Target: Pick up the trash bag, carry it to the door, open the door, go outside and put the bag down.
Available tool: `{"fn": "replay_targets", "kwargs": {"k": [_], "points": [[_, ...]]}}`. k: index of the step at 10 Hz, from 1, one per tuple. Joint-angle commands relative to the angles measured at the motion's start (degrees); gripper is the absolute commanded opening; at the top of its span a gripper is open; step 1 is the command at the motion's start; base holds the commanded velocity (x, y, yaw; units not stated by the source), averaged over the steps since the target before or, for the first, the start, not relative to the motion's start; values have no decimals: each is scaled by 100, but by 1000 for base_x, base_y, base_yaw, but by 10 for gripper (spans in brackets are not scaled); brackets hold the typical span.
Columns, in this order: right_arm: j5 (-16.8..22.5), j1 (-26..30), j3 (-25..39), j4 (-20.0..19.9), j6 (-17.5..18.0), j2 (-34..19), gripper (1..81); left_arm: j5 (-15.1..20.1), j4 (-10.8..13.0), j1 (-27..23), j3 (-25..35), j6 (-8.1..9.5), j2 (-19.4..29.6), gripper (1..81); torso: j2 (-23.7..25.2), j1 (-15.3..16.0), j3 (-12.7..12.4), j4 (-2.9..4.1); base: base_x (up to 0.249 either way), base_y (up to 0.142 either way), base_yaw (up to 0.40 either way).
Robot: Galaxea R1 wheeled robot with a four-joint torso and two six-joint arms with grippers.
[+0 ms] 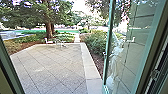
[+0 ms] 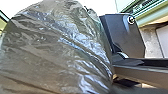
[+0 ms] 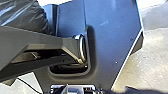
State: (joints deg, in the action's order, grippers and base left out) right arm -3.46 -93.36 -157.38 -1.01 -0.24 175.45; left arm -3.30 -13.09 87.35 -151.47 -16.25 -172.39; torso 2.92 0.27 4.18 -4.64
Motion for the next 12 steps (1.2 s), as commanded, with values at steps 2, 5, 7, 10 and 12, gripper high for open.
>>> {"fn": "replay_targets", "kwargs": {"k": [2,5,7,10,12], "points": [[320,190,77,31,-20,125,811,295,-18,-292,-15,8,55,10,6,-11,-2,0,133,0,0],[311,181,77,31,-20,125,811,295,-18,-284,-15,8,64,10,6,-11,-2,0,133,0,0],[311,181,77,31,-20,125,811,295,-18,-284,-15,8,64,10,9,-15,-2,-2,133,0,0],[319,181,77,31,-20,133,811,295,-18,-292,-15,8,64,10,11,-22,-5,-2,133,0,0],[320,181,77,31,-20,133,811,295,-18,-284,-23,8,64,10,11,-22,-5,-2,133,0,0]]}}
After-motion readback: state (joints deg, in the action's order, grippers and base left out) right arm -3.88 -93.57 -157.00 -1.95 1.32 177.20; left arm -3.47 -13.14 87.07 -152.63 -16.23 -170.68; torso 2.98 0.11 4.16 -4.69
